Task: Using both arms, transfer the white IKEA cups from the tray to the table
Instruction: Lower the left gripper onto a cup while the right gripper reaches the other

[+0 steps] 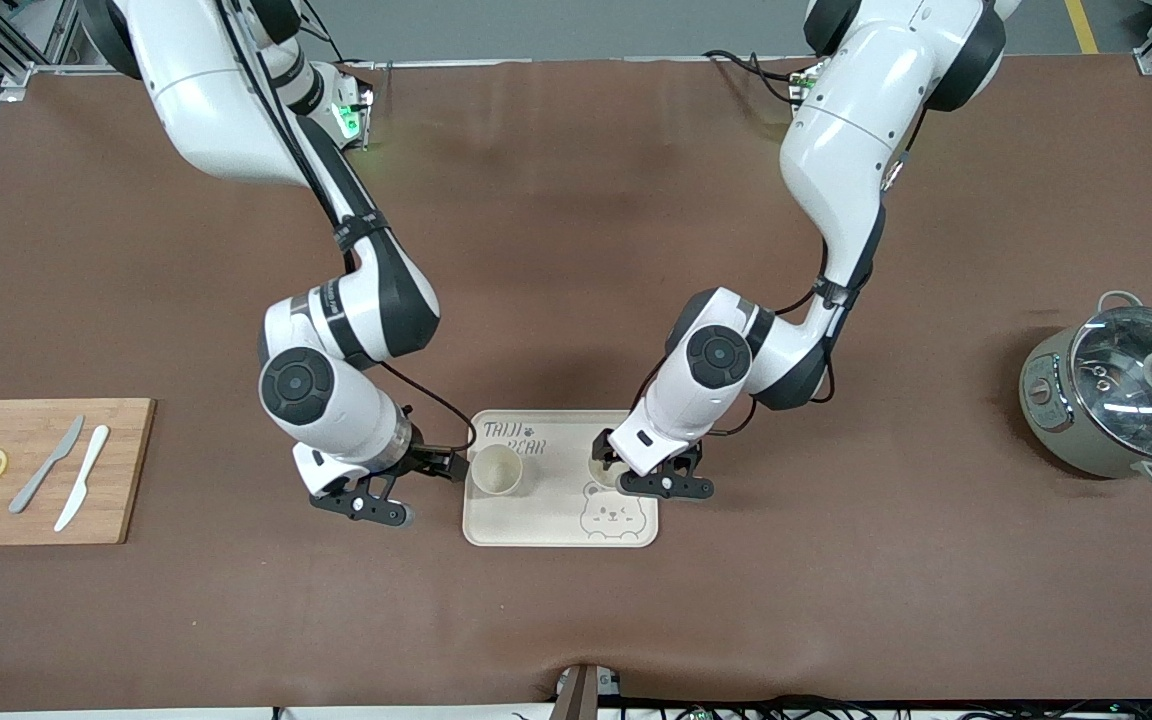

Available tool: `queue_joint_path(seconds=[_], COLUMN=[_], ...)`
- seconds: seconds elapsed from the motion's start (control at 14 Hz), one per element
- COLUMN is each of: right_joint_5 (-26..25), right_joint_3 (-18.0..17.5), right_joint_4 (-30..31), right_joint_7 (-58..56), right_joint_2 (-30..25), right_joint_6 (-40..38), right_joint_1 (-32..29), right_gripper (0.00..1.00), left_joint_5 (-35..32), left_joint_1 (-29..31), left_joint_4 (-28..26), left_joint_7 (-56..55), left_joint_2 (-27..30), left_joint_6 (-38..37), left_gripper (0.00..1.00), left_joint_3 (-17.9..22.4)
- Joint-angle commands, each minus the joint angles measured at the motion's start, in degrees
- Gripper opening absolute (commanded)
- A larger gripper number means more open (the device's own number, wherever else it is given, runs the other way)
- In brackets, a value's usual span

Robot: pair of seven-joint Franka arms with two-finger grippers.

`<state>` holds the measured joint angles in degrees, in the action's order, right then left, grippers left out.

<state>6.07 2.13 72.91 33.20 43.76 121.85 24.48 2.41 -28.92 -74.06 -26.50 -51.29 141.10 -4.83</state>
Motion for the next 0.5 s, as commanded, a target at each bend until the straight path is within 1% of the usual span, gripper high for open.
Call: queue_joint_path(seconds=[0.0, 0.07, 0.43], right_joint_5=[-1.4, -1.4, -1.3], right_joint_3=[0.6, 0.6, 0.5], right_joint_4=[-2.4, -2.4, -2.4], right_joint_7=[3.0, 3.0, 3.3], right_joint_2=[3.7, 4.3, 6.0], right_joint_6=[2.8, 3.2, 3.9], right_joint_1=[1.3, 1.4, 2.5], right_gripper=[1.0, 1.0, 1.0], left_joint_5=[-0.7, -0.7, -1.0], left_joint_1=[-0.8, -0.7, -0.6], left_joint_4=[-0.6, -0.9, -0.9], left_joint_7=[-1.2, -0.7, 0.0], left_joint_2=[0.1, 0.1, 0.2], left_joint_6=[2.0, 2.0, 2.0], left_gripper=[0.41, 0.0, 0.0], left_joint_3=[0.7, 0.7, 0.7])
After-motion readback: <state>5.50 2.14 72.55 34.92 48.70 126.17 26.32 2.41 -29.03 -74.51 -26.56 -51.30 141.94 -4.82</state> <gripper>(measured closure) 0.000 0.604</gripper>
